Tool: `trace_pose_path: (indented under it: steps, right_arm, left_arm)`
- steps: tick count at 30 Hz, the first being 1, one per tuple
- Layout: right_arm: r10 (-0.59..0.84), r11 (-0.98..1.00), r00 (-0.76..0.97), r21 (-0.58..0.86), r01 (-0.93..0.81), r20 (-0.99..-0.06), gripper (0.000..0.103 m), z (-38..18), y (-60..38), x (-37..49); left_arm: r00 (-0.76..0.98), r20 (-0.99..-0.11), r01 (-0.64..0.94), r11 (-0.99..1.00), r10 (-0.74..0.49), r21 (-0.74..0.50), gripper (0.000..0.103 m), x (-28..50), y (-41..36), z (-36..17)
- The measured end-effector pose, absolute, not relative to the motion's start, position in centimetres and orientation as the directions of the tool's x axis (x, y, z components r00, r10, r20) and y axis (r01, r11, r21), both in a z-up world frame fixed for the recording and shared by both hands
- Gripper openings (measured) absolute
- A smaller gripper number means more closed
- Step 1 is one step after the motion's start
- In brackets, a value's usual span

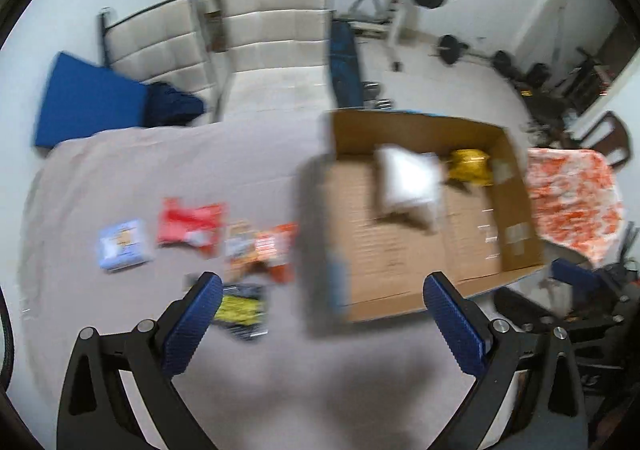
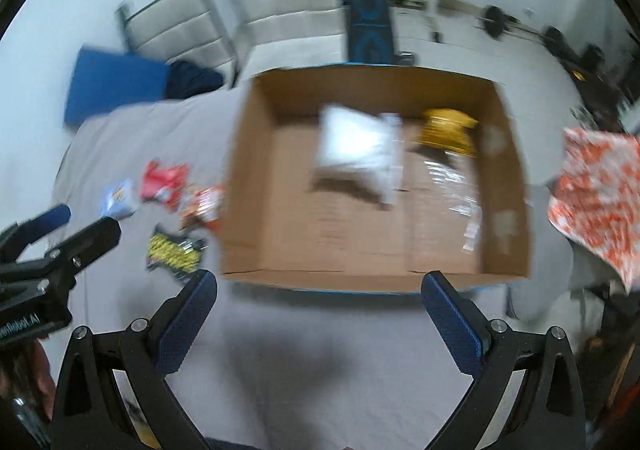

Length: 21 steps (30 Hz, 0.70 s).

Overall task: Organize soft objects
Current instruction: 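Lift both open tools out of the box toward the remaining items, then grasp the blue tissue pack with the left tool while the right tool grasps the red snack bag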

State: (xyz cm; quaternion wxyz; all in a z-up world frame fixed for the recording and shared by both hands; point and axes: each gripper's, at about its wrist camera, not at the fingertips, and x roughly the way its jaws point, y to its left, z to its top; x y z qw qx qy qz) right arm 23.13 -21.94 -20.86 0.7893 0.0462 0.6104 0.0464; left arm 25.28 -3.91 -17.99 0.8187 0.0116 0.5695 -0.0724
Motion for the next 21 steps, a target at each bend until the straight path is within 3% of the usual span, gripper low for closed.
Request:
trace_pose_path:
  steps: [6,14,21]
  right_arm:
    - [0.155,0.962,0.141,0.118,-0.245,-0.978,0.103,-23.9,-10.6,27.6]
    - [-0.069,0.874,0.004,-0.063,-0.482,-0.998,0.103,-31.9,-0.3,34.3]
    - [-0.200,0.827,-0.108,-0.109,-0.551,-0.974,0.103,-38.9,2.1,36.3]
  left_arm:
    - [0.291,-0.956,-0.019,0.999,-0.027,-0.034,0.103,26.2,6.8,-19.8]
    - [0.205,-0.978,-0.148,0.989,0.040,0.009,0.103,29.8,17.8,-24.3]
    - [0.025,-0.984,-0.419,0.892,-0.177,-0.171,0.102,32.3,25.7,-31.9]
